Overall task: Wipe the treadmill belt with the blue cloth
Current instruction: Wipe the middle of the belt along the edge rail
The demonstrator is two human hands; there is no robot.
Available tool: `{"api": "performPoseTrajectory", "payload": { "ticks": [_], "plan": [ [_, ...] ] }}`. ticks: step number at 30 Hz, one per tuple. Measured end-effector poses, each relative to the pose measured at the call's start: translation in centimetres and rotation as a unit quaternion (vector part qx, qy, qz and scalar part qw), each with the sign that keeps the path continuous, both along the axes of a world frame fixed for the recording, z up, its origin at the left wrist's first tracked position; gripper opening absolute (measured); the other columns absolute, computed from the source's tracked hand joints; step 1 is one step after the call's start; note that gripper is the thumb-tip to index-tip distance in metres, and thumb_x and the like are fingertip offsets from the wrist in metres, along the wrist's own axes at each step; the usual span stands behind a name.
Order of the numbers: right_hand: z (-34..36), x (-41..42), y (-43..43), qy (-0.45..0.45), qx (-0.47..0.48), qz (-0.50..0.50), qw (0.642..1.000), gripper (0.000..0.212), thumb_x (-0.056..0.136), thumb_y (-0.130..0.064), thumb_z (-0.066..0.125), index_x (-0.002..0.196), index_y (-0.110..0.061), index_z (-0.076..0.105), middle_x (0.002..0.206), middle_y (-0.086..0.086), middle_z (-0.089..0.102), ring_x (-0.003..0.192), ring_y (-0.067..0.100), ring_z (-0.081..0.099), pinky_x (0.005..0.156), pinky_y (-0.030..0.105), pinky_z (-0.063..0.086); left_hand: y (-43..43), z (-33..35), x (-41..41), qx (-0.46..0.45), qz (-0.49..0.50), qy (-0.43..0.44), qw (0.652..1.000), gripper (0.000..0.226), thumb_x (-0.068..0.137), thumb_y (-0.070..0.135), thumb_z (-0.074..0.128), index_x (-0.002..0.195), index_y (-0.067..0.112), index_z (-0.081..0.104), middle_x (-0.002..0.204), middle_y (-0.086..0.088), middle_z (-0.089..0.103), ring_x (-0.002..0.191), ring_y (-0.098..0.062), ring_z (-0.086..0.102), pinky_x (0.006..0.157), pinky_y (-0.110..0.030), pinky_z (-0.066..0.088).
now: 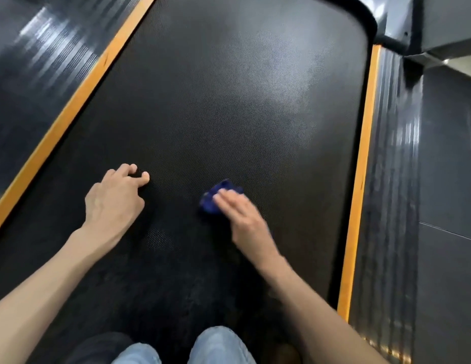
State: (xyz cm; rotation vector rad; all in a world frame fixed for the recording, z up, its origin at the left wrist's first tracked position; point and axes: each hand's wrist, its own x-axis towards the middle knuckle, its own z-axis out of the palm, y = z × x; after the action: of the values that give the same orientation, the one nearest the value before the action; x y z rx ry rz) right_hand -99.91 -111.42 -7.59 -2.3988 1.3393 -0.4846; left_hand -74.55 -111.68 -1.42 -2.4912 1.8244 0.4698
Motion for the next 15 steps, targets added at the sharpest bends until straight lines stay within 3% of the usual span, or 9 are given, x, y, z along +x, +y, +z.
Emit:
{"api": "performPoseTrajectory", "payload": {
  "ticks": [4, 7, 8, 12, 15],
  "plan": [
    [0.1, -9.6, -2.8, -0.024, -0.013, -0.277, 0.96, 0.047, 0.086, 0.003, 0.039, 0.13, -0.005, 0.054, 0.134, 0.012, 0.053, 0.125, 0.028, 0.048, 0.111, 0.04, 0.031, 0.1, -0.3, -0.5, 0.003, 0.002, 0.005, 1.0, 0.052, 0.084, -0.001, 0.045, 0.129, 0.022, 0.056, 0.138, -0.004, 0.044, 0.117, -0.028, 0.043, 0.085, -0.045, 0.043],
    [0.2, -8.3, -2.7, -0.086, 0.002, -0.427, 0.9, 0.044, 0.085, -0.003, 0.045, 0.127, -0.005, 0.057, 0.131, 0.011, 0.055, 0.125, 0.026, 0.047, 0.111, 0.038, 0.031, 0.1, -0.3, -0.6, 0.001, -0.004, -0.004, 1.0, 0.051, 0.084, -0.001, 0.046, 0.13, 0.02, 0.055, 0.138, -0.005, 0.044, 0.116, -0.029, 0.043, 0.087, -0.045, 0.043],
    [0.3, -6.6, -2.6, -0.1, -0.007, -0.431, 0.897, 0.042, 0.083, -0.01, 0.046, 0.123, -0.005, 0.06, 0.128, 0.011, 0.058, 0.122, 0.026, 0.05, 0.109, 0.036, 0.032, 0.2, -0.3, -0.6, 0.0, -0.006, -0.005, 1.0, 0.052, 0.084, -0.001, 0.046, 0.131, 0.02, 0.054, 0.139, -0.005, 0.043, 0.117, -0.029, 0.043, 0.087, -0.045, 0.043],
    [0.4, 2.2, 1.4, -0.079, -0.012, -0.161, 0.984, 0.026, 0.087, -0.027, 0.055, 0.107, -0.016, 0.066, 0.123, 0.003, 0.062, 0.117, 0.019, 0.053, 0.106, 0.034, 0.034, 0.4, -0.3, -0.5, 0.005, -0.018, -0.014, 1.0, 0.054, 0.083, -0.002, 0.048, 0.133, 0.019, 0.051, 0.142, -0.007, 0.041, 0.12, -0.03, 0.042, 0.089, -0.045, 0.042],
    [0.2, 6.2, 4.5, -0.076, 0.008, 0.028, 0.997, 0.02, 0.087, -0.027, 0.061, 0.103, -0.018, 0.068, 0.123, -0.001, 0.062, 0.117, 0.016, 0.055, 0.103, 0.035, 0.039, 0.4, -0.4, -0.6, 0.0, -0.023, -0.025, 0.999, 0.054, 0.081, -0.001, 0.049, 0.131, 0.018, 0.053, 0.141, -0.008, 0.042, 0.119, -0.031, 0.043, 0.089, -0.046, 0.042]
  ]
}}
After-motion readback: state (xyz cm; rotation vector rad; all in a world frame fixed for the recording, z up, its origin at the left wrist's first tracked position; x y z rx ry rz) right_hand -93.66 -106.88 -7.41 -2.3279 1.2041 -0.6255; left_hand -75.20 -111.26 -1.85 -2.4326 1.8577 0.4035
